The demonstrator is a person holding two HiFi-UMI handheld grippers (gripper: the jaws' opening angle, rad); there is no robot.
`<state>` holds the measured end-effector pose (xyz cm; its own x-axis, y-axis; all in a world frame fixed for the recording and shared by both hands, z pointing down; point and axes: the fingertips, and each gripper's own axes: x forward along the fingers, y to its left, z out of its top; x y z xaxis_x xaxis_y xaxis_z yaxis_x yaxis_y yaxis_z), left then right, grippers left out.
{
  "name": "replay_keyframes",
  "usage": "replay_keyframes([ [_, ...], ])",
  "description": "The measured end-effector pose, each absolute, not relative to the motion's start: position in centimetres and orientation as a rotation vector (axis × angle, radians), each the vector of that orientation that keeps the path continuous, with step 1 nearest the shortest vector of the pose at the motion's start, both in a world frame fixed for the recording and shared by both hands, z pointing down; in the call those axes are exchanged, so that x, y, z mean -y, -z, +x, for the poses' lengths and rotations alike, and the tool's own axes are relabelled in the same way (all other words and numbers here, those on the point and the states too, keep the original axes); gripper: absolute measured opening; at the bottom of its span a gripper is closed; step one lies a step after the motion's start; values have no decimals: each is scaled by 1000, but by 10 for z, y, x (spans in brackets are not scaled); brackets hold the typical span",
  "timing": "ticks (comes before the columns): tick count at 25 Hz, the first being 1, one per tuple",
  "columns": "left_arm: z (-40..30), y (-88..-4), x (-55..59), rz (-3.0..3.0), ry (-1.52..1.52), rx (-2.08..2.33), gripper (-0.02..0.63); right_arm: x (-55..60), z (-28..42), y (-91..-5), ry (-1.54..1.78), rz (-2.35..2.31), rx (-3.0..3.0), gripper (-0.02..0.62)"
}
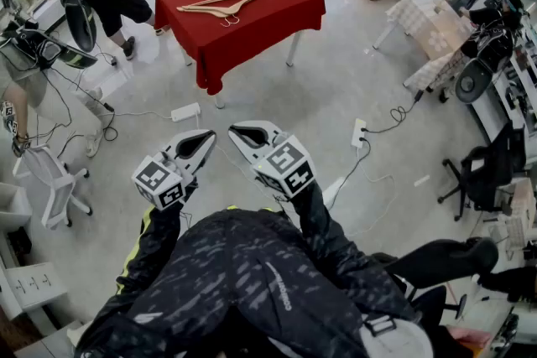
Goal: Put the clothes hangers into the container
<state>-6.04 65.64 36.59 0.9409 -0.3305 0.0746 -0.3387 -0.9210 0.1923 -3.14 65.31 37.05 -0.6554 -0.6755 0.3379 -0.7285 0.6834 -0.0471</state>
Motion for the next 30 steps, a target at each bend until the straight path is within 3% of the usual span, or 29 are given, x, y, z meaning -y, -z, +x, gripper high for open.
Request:
replay_keyframes([
  [30,-82,-393,-636,2829,-81,438,12,-635,-22,-402,-367,1228,2497,17],
])
